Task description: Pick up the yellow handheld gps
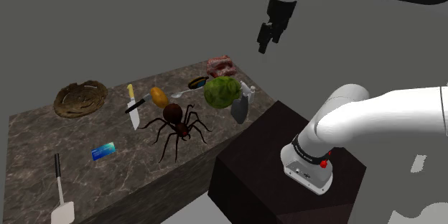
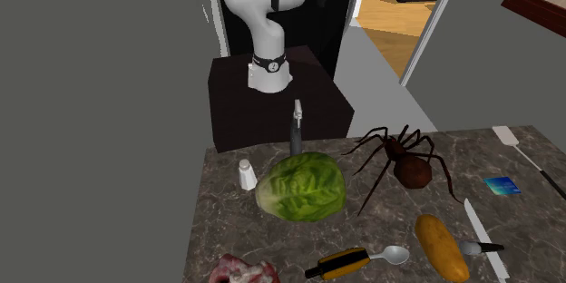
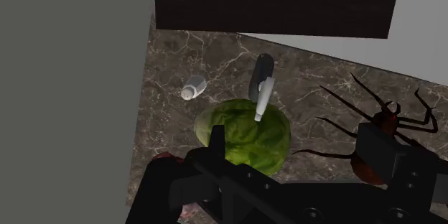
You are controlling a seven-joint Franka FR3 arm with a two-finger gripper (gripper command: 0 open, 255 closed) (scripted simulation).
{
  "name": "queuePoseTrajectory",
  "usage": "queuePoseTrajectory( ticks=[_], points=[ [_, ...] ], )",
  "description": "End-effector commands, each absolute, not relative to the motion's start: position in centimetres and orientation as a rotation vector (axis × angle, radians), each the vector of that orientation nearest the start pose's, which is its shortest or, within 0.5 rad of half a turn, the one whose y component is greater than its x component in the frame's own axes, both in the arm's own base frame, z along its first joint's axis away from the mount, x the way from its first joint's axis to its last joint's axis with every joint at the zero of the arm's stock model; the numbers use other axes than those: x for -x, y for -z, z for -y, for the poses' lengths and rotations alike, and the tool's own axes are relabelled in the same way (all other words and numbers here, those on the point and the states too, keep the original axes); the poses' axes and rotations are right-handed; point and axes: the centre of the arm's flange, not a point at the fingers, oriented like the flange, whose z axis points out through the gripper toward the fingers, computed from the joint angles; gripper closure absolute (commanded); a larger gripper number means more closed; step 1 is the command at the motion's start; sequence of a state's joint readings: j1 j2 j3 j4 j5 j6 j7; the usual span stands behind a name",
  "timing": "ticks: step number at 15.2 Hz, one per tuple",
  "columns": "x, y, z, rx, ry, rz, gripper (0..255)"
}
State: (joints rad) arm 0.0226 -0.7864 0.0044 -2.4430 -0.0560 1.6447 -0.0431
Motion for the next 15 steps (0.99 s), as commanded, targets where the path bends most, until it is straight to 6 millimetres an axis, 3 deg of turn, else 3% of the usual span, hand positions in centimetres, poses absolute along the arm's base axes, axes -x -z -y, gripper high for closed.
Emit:
queuePoseTrajectory(
  ticks=[1,8,15],
  points=[
    [-31.1,-55.6,-0.3,3.198,-0.020,0.117,0],
    [-36.1,-49.2,4.1,3.142,-0.008,0.496,0],
    [-42.0,-42.7,7.0,3.042,0.004,0.862,0]
  ],
)
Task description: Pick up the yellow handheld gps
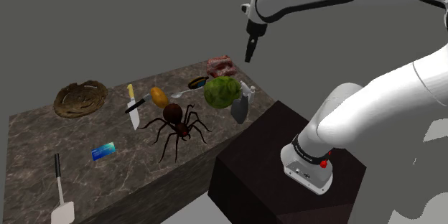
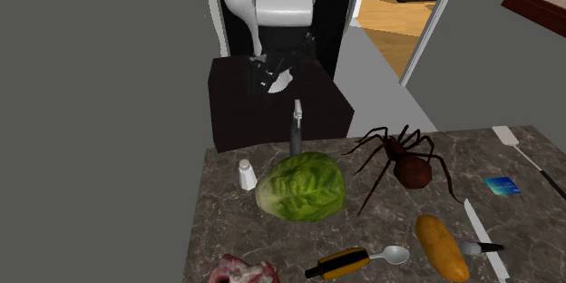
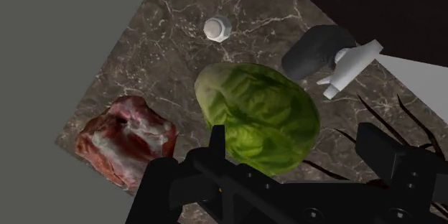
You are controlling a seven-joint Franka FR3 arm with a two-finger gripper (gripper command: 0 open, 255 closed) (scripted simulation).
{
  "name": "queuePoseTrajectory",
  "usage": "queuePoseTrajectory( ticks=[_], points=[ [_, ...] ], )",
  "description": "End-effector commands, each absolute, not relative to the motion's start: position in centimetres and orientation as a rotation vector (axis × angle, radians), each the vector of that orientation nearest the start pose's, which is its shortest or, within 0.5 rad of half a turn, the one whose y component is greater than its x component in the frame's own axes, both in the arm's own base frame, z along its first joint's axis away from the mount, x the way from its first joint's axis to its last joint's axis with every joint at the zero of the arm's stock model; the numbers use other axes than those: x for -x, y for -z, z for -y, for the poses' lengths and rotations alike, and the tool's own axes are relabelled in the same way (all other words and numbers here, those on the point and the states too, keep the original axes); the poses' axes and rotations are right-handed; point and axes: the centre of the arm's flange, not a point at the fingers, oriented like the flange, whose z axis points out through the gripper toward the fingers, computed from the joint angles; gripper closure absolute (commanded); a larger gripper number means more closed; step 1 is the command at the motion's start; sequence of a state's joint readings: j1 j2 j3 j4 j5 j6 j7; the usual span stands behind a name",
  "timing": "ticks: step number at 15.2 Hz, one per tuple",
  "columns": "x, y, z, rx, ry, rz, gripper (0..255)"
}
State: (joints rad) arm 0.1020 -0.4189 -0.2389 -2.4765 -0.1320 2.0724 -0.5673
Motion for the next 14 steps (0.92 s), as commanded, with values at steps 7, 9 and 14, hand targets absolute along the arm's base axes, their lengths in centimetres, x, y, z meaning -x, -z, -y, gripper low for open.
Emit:
queuePoseTrajectory(
  ticks=[7,9,14],
  points=[
    [-48.4,-36.2,8.4,2.899,0.016,1.211,0],
    [-50.3,-34.3,8.4,2.850,0.019,1.307,0],
    [-55.0,-29.6,8.0,2.716,0.027,1.539,0]
  ],
)
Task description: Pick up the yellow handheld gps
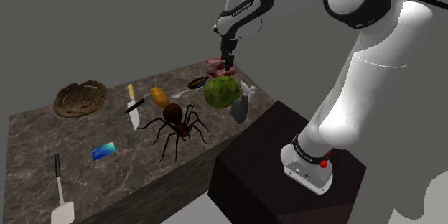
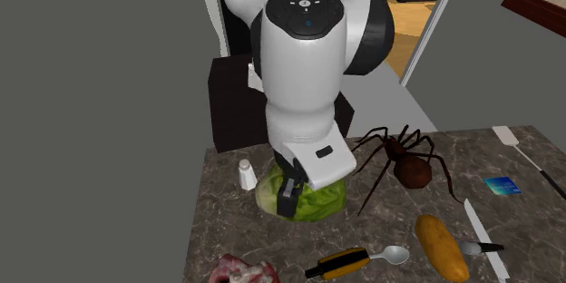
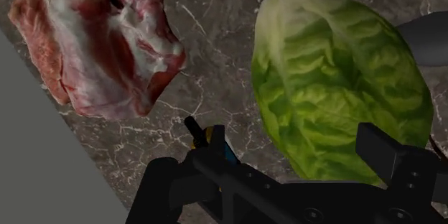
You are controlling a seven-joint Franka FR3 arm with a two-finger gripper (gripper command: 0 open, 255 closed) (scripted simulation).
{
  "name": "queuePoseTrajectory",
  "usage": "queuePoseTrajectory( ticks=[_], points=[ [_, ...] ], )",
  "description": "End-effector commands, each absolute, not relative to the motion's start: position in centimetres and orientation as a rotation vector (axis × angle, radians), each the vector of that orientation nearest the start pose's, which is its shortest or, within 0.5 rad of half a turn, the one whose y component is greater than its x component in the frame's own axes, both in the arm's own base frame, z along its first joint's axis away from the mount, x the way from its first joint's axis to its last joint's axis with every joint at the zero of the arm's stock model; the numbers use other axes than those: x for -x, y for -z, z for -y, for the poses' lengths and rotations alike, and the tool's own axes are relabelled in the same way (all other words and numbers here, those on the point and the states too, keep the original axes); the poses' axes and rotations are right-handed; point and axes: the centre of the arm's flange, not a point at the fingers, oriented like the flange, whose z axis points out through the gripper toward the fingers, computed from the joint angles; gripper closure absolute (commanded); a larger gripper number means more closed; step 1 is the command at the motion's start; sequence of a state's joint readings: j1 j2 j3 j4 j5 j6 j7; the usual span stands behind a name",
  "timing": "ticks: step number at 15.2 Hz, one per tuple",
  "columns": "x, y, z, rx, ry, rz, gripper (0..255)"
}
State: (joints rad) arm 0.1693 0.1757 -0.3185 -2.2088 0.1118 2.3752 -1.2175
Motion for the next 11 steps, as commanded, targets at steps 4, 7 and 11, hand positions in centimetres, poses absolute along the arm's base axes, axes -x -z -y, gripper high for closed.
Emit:
queuePoseTrajectory(
  ticks=[4,7,11],
  points=[
    [-58.6,-25.9,7.1,2.595,0.033,1.715,0],
    [-61.2,-23.1,6.0,2.496,0.038,1.841,0],
    [-64.5,-19.4,4.1,2.356,0.044,2.000,0]
  ],
)
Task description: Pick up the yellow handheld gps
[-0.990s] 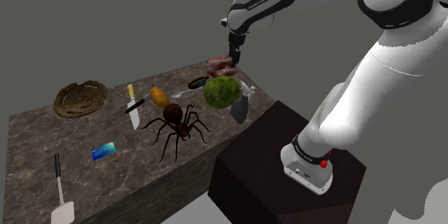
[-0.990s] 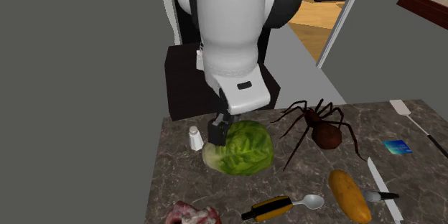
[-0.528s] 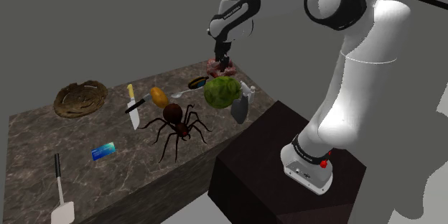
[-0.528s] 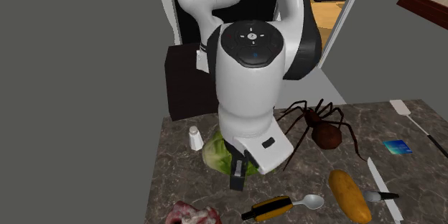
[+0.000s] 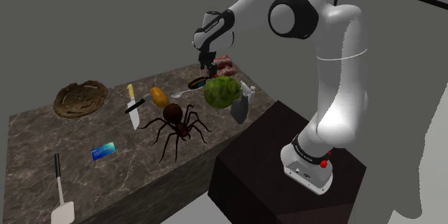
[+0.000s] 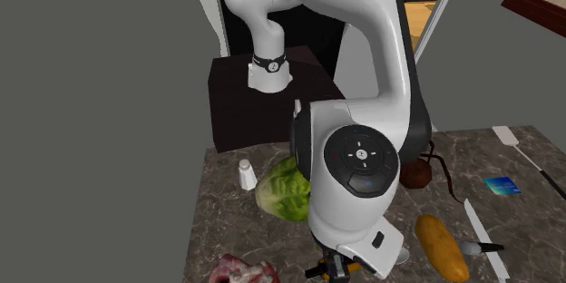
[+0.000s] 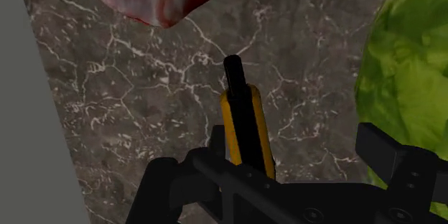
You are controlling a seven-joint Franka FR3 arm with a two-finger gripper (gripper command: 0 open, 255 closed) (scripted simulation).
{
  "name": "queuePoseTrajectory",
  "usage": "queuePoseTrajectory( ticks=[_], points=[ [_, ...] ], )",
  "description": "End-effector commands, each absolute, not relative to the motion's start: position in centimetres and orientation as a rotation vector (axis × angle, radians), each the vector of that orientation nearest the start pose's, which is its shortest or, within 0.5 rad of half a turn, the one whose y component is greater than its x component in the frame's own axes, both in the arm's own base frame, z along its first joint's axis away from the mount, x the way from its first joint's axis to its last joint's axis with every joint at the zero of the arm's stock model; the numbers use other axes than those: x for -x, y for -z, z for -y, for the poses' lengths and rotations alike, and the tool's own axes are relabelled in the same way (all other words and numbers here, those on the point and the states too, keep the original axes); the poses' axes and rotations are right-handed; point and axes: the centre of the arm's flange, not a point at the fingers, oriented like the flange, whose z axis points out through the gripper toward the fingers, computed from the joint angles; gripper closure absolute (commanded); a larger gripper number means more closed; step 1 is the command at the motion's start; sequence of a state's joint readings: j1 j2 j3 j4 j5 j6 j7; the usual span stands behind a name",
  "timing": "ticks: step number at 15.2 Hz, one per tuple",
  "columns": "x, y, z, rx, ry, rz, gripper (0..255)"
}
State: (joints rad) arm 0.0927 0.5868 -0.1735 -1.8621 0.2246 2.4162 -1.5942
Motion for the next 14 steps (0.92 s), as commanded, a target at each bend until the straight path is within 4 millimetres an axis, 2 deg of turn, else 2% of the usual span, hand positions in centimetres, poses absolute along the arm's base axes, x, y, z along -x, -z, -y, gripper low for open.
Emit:
queuePoseTrajectory(
  ticks=[1,3,10,12,13,14],
  points=[
    [-65.3,-18.5,3.6,2.320,0.045,2.038,0],
    [-66.6,-16.8,2.6,2.253,0.048,2.104,0],
    [-66.6,-13.1,2.6,2.253,0.048,2.104,0],
    [-66.6,-12.8,2.6,2.253,0.048,2.104,0],
    [-66.6,-12.8,2.6,2.253,0.047,2.104,255],
    [-66.5,-12.8,2.5,2.253,0.047,2.104,255]
  ],
)
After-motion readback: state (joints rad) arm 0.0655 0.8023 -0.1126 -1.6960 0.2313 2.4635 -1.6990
